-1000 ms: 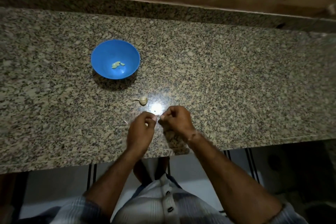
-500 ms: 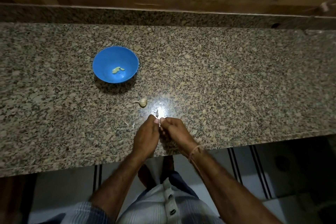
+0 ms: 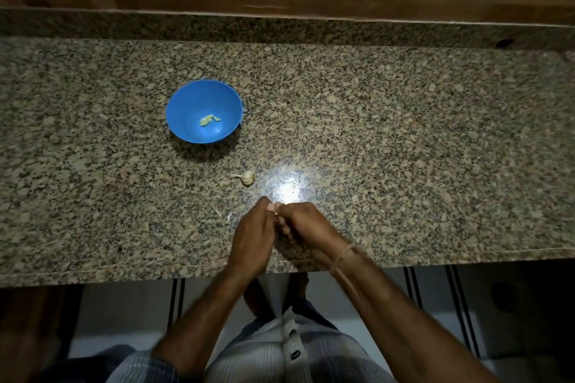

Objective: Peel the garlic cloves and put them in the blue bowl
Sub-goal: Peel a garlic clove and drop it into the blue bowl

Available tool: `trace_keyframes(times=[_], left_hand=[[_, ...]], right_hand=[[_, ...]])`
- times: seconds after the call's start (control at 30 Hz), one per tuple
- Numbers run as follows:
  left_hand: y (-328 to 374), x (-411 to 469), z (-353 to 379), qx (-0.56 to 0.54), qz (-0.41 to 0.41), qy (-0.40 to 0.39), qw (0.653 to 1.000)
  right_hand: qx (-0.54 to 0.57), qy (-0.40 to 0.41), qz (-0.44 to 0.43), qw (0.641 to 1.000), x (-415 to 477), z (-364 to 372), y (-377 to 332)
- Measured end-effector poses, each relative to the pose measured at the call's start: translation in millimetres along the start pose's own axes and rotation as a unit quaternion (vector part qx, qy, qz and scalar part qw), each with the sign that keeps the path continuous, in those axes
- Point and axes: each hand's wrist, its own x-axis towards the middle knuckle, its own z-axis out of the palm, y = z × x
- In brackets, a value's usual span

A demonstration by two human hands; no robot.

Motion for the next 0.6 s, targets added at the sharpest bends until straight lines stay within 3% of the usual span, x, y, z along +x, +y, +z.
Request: trace_keyframes(times=[0.03,0.1,0.17,0.23,0.27,0.33,0.37,0.4,0.47,0.5,0.53,0.6], left_hand=[[3.9,-0.4,1.6,0.008,0.004,0.009,1.000],[14.2,4.9,2.6,-0.107,-0.082,-0.007,0.991],[23.6,10.2,1.7,-0.287,-0.206,-0.059,0.934],[31.6,15.2,-2.8,-0.375,-0.273,-0.101,0.880],[33.4,17.0,-4.5,-0.372,-0.274,-0.108,0.880],[36.1,16.7,-3.7,-0.248,-0.206,-0.089,0.942],[36.7,14.9,-1.6,-0.141,-0.145,-0.055,0.978],[33.1,13.1,2.3,-0.027,-0.077,-0.011,0.997],[24.9,7.8,11.1,0.117,0.018,0.057,0.991],[23.0,5.6,14.0,0.136,0.033,0.076,0.987],[21.0,5.2,16.3,0.136,0.030,0.084,0.987],[21.6,6.3,16.2,0.045,-0.024,0.092,0.994]], right_hand=[[0.025,-0.012,0.018,0.999,-0.4,-0.9,-1.6],[-0.161,0.041,-0.135,0.977,-0.5,-1.2,5.1],[-0.333,0.115,-0.308,0.884,3.3,-5.0,15.7],[-0.379,0.123,-0.382,0.834,7.2,-13.1,14.0],[-0.371,0.115,-0.387,0.836,10.1,-18.0,13.4],[-0.255,0.057,-0.322,0.910,9.3,-23.0,6.9],[-0.144,0.011,-0.223,0.964,9.4,-23.9,3.0],[-0.021,-0.041,-0.093,0.995,10.2,-23.2,-0.9],[0.152,-0.115,0.119,0.974,12.9,-21.8,-9.2],[0.172,-0.129,0.151,0.965,13.1,-22.4,-12.2],[0.153,-0.130,0.136,0.970,13.3,-23.5,-13.3],[-0.048,-0.063,-0.053,0.995,15.5,-27.7,-4.2]])
